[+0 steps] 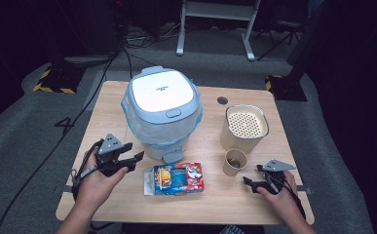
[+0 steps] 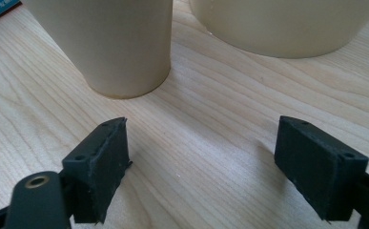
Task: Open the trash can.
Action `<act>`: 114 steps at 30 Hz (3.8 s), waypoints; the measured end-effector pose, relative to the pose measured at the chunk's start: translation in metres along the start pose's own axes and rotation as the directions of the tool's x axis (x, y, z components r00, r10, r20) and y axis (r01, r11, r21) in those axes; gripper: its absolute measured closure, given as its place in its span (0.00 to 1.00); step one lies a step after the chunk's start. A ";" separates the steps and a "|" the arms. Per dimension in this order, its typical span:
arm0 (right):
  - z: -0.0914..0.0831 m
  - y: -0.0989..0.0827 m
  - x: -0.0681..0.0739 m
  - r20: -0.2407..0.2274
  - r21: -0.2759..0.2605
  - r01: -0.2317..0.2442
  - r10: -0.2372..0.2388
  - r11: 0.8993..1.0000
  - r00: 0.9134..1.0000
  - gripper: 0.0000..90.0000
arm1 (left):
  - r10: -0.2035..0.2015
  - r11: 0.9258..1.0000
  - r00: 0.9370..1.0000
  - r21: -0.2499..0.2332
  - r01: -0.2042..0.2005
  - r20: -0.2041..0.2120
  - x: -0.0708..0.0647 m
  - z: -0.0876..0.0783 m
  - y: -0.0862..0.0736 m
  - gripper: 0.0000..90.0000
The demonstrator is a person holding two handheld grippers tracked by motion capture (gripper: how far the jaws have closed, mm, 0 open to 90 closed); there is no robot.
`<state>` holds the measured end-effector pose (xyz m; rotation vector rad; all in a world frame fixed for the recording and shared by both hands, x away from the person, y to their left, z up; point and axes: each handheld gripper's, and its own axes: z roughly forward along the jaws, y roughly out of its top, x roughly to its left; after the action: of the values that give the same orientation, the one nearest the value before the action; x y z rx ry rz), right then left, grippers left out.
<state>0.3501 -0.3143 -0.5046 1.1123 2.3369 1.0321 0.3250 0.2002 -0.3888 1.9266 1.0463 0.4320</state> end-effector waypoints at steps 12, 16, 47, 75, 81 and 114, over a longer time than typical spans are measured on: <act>0.000 0.000 0.000 0.000 -0.001 -0.002 0.002 1.000 1.000 0.22 | 0.098 0.991 0.994 -0.093 -0.093 0.053 -0.011 -0.021 0.052 0.63; 0.000 0.000 -0.001 -0.001 0.000 0.000 0.000 1.000 1.000 0.22 | 0.128 0.988 0.988 -0.103 -0.118 0.088 -0.015 -0.026 0.064 0.70; 0.001 0.001 -0.001 0.003 -0.003 -0.003 0.003 1.000 1.000 0.23 | 0.180 0.974 0.968 -0.168 -0.151 0.174 -0.035 0.007 0.138 1.00; 0.002 0.002 -0.001 0.008 -0.002 -0.007 0.007 1.000 1.000 0.23 | 0.229 0.971 0.970 -0.092 -0.221 0.079 -0.045 0.024 0.142 1.00; 0.002 0.002 -0.001 0.008 -0.002 -0.007 0.007 1.000 1.000 0.23 | 0.254 0.963 0.966 -0.102 -0.249 0.042 -0.046 0.027 0.142 1.00; 0.002 0.002 -0.001 0.009 -0.002 -0.007 0.007 1.000 1.000 0.23 | 0.249 0.956 0.951 -0.203 -0.211 0.184 -0.058 0.019 0.132 0.62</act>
<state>0.3531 -0.3129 -0.5045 1.1224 2.3258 1.0293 0.3696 0.1086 -0.2845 1.8894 0.6256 0.4295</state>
